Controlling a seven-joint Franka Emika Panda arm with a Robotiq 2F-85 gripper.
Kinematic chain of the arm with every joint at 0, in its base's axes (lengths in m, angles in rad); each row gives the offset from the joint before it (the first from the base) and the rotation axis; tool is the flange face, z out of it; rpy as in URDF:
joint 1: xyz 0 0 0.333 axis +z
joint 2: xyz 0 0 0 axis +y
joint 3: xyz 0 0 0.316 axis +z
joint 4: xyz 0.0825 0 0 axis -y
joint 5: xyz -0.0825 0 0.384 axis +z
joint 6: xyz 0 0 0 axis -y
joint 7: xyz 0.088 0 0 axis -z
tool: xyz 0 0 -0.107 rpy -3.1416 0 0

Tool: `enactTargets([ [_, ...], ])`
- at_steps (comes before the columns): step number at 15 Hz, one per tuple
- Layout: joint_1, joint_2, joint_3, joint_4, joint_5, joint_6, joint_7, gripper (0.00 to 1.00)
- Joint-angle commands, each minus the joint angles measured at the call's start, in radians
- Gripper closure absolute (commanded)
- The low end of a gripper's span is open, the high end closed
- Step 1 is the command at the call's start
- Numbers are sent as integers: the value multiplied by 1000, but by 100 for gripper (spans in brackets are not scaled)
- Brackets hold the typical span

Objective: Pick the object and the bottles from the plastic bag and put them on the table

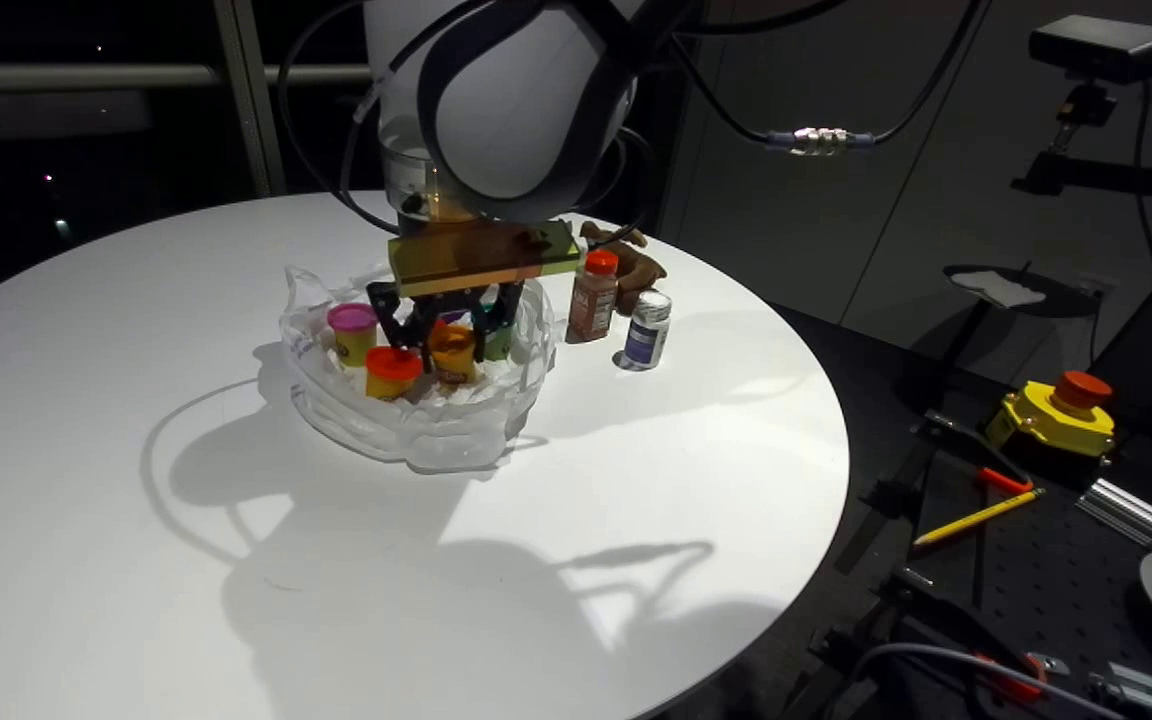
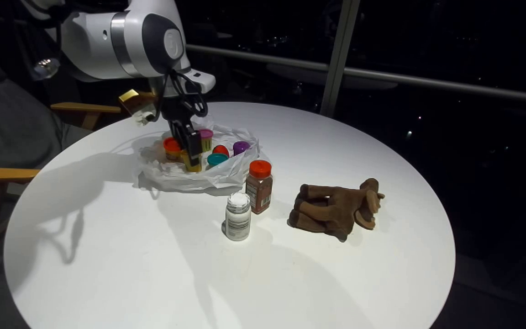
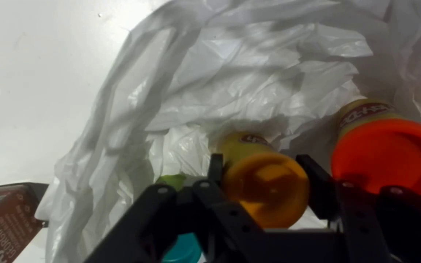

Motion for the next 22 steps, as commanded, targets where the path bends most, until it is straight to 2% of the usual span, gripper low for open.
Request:
enactTargets([
  [1, 20, -4, -12, 5, -7, -5, -4, 74],
  [4, 26, -39, -4, -22, -12, -10, -18, 76],
  [6, 23, -106, 15, -73, -8, -17, -56, 76],
  [11, 49, -353, 6, -276, -77, 13, -85, 76],
  [13, 38, -462, 12, -381, -122, 10, -78, 76],
  [15, -4, -556, 38, -490, -126, 11, -105, 76],
  [18, -84, -560, 65, -576, -70, 72, -201, 76],
  [22, -150, -452, 60, -605, -93, 196, -341, 76],
])
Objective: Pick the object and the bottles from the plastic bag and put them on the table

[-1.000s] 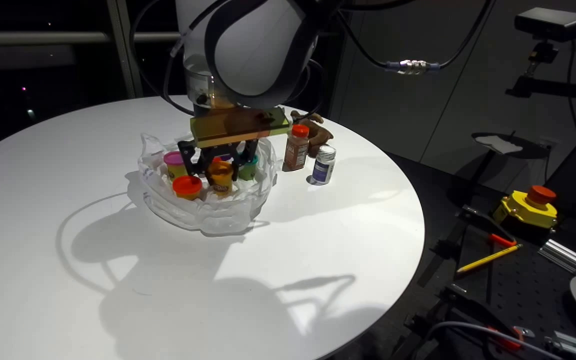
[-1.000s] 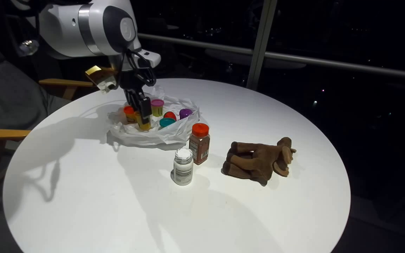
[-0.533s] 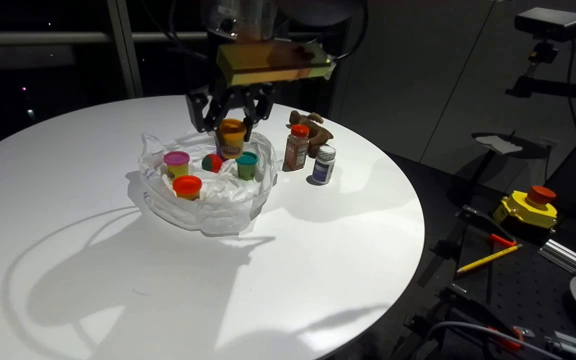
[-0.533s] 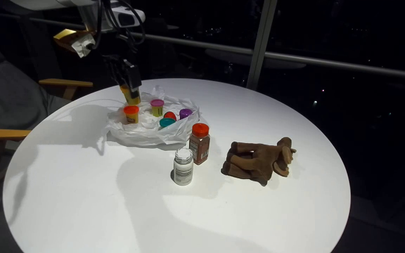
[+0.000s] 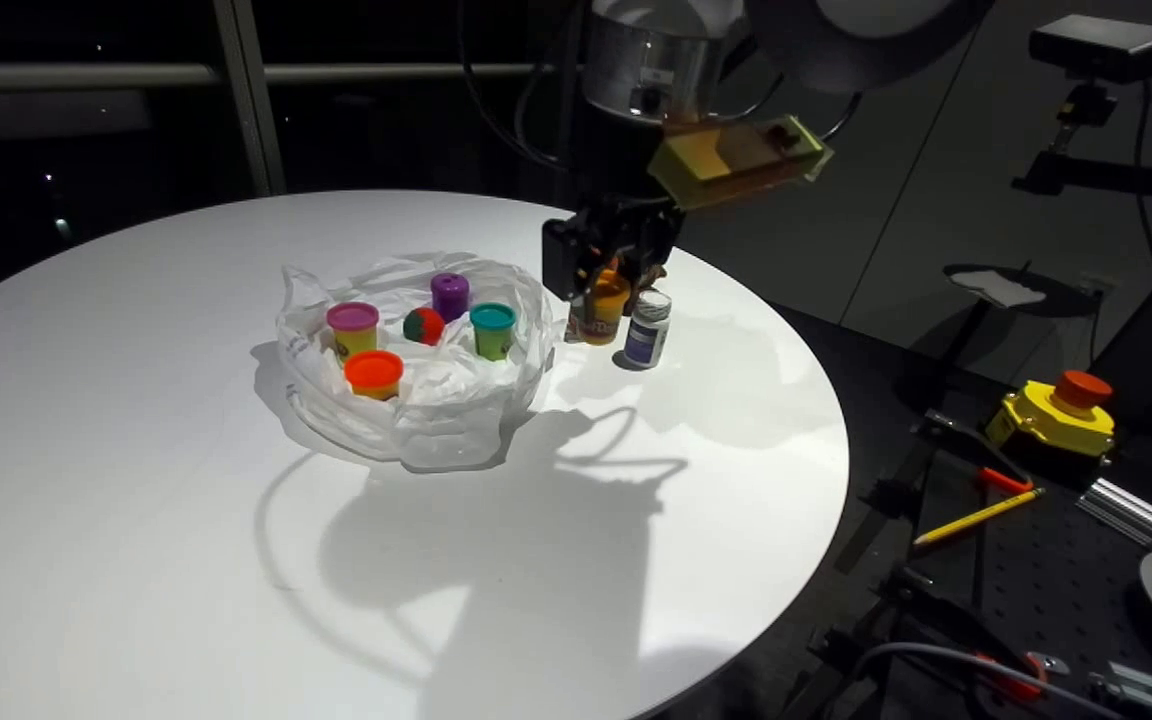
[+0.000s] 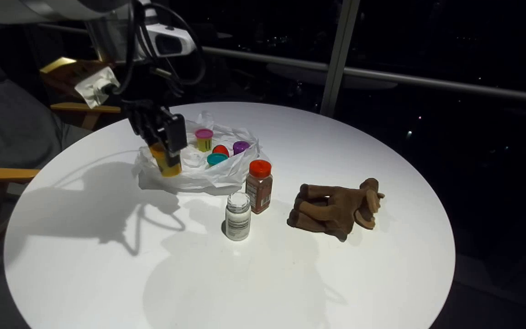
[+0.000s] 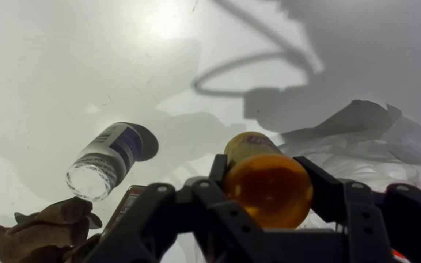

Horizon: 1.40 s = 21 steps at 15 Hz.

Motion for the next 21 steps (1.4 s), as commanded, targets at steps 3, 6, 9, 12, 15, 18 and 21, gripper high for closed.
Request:
enactTargets([
  [3, -69, 159, -6, 6, 16, 193, -189, 76],
  [6, -86, 210, -1, 10, 65, 252, -274, 76],
  [9, -95, 201, 4, -2, 101, 272, -349, 25],
  [12, -61, 122, -37, -29, 74, 304, -375, 3],
  [15, -22, 50, -66, -2, 13, 270, -415, 0],
  [18, -102, 48, 67, 70, 77, 176, -605, 0],
  [21, -174, 118, 187, 180, 215, 57, -834, 0],
])
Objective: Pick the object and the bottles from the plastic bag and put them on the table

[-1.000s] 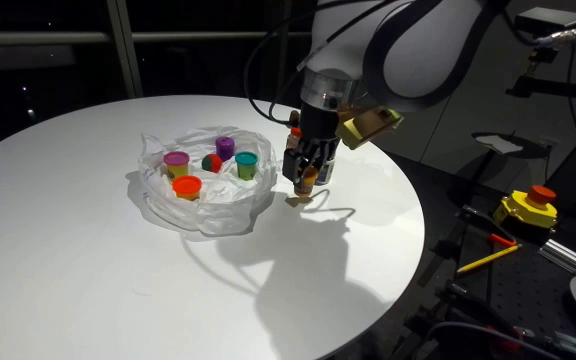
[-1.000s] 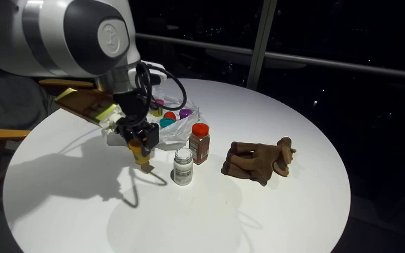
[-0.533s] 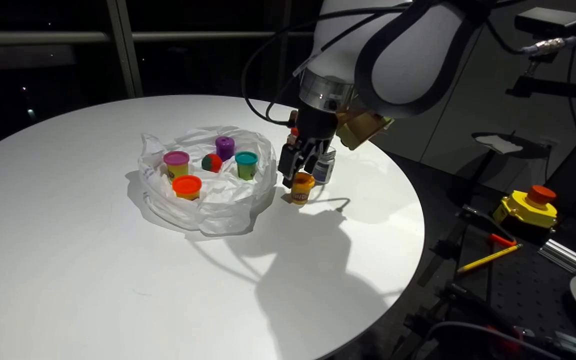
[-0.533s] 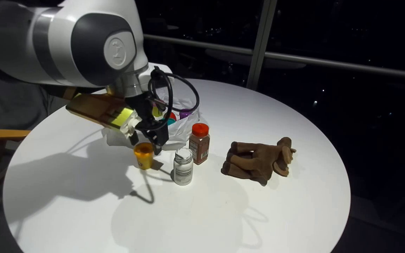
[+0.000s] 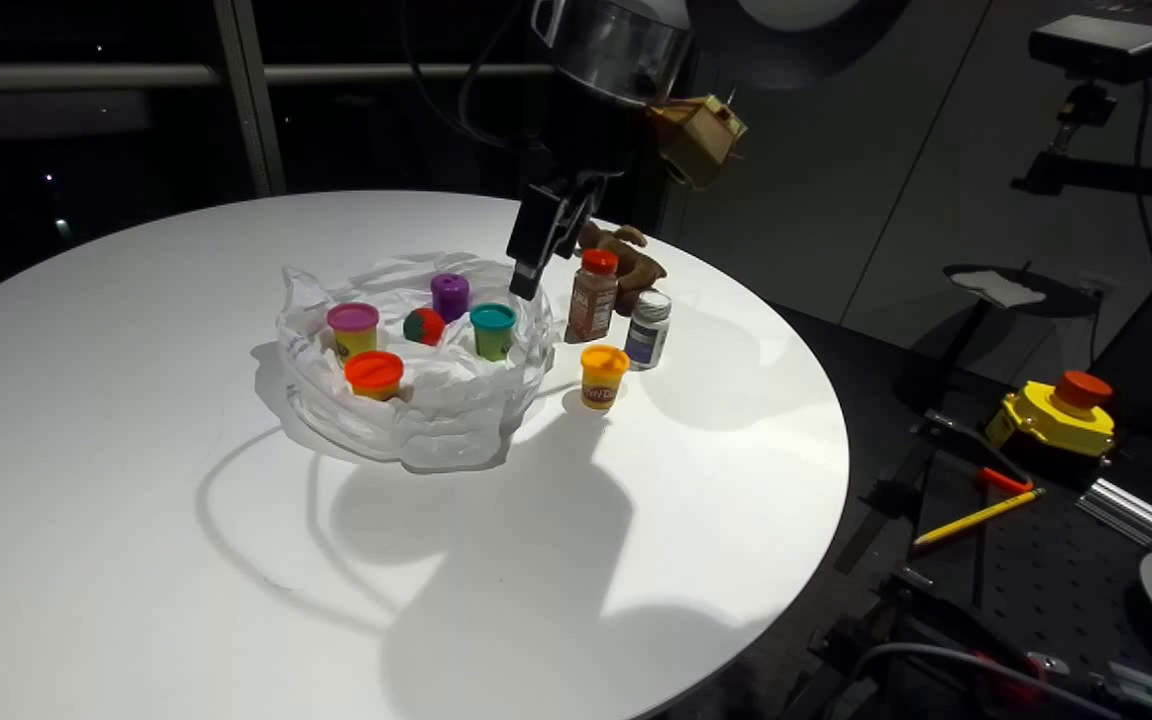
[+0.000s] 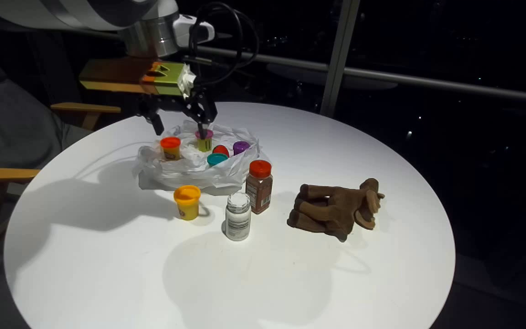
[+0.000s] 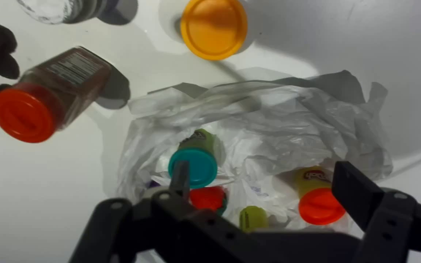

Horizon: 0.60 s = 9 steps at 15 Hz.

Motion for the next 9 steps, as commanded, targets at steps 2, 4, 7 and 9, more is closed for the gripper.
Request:
enactTargets([
  [2, -82, 113, 103, 185, 94, -198, -259, 0],
  [4, -78, 164, 77, 257, 48, -261, -274, 0],
  [7, -82, 224, 57, 343, 8, -298, -297, 0],
  [9, -92, 261, 58, 384, 7, -304, -317, 0],
])
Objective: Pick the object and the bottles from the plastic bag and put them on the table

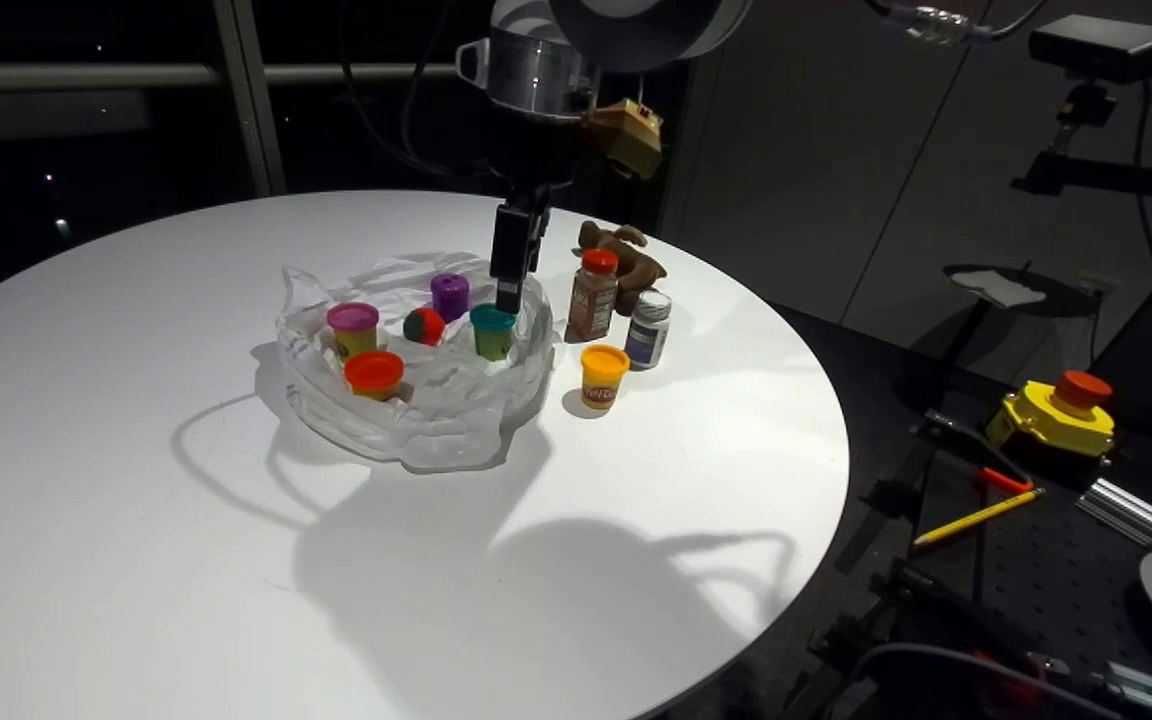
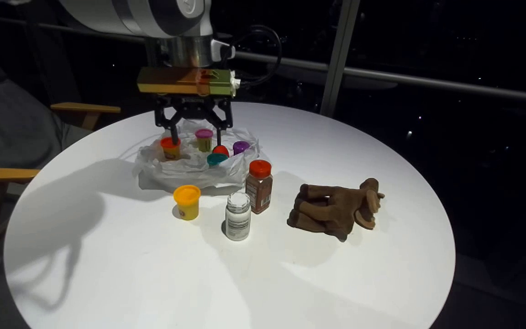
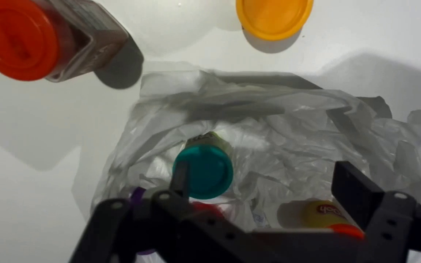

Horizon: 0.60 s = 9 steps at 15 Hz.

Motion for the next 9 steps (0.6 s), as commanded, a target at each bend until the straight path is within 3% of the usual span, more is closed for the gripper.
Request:
enactTargets([
  [1, -17, 77, 9, 110, -8, -37, -43, 0],
  [9, -25, 190, 1, 188, -14, -21, -42, 0],
])
